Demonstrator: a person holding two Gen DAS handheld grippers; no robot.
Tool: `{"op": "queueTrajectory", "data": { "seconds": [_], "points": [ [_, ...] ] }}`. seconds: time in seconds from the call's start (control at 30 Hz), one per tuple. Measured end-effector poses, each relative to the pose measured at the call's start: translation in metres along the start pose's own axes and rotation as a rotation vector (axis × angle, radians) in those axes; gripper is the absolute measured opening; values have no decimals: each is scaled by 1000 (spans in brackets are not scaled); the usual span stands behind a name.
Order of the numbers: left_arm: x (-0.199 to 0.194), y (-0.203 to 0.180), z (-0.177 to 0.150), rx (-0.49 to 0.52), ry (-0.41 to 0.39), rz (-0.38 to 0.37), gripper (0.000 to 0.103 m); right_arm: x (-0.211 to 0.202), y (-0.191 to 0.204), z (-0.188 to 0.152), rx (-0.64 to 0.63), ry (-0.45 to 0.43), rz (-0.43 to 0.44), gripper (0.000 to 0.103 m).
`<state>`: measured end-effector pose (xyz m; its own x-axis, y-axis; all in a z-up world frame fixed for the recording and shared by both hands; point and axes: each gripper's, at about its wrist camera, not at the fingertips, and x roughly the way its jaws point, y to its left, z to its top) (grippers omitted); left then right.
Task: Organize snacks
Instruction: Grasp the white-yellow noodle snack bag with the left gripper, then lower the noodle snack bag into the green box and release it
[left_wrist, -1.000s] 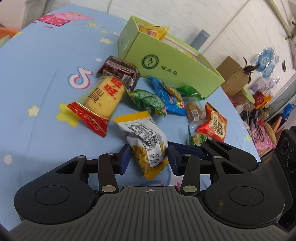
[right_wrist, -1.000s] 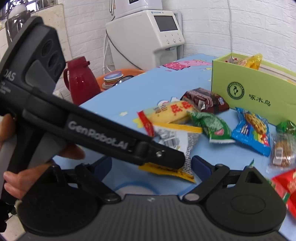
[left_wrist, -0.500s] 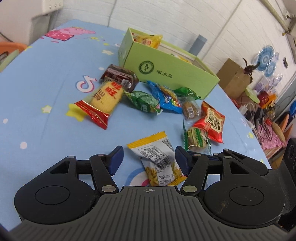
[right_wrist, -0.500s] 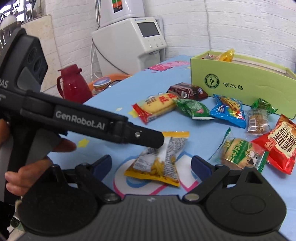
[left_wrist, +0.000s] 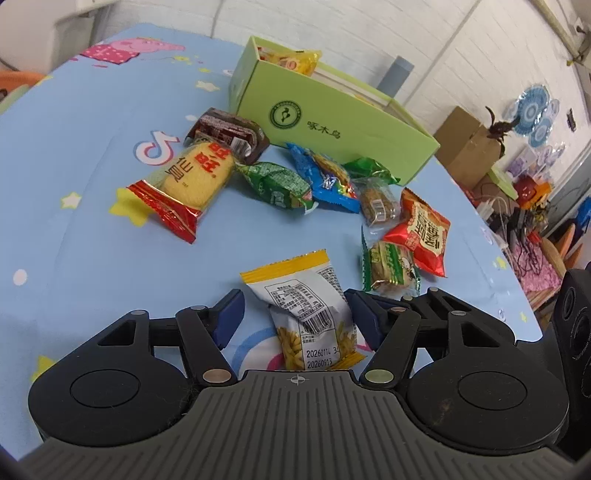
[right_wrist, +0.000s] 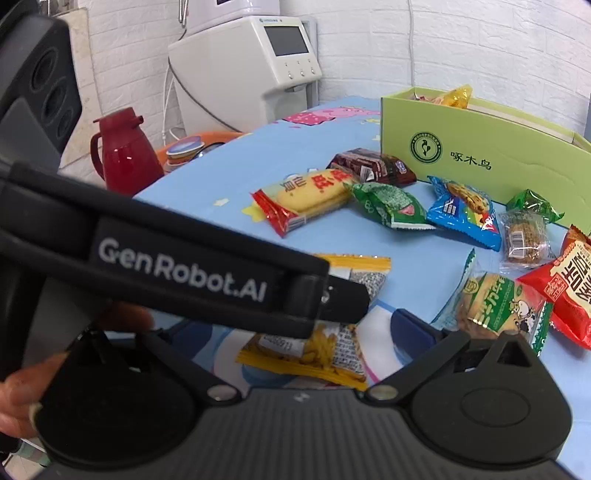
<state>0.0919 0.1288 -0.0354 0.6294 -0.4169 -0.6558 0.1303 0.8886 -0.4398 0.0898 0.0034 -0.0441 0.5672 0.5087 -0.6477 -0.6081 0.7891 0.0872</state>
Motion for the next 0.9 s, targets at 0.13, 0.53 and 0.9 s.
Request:
{"op": "queueTrajectory", "data": {
  "seconds": [0.13,0.53,0.9],
  "points": [
    [0,-1,0,8,0,1,53,-1,-1,-2,-2,-14,9,102],
    [-10,-1,-2,-8,-15,-32,56,-19,-3,-4,2,-31,8,102],
    [3,1,-2,-37,34,-88,28,-13,0,-6,-47,-33,39,73]
  ]
}}
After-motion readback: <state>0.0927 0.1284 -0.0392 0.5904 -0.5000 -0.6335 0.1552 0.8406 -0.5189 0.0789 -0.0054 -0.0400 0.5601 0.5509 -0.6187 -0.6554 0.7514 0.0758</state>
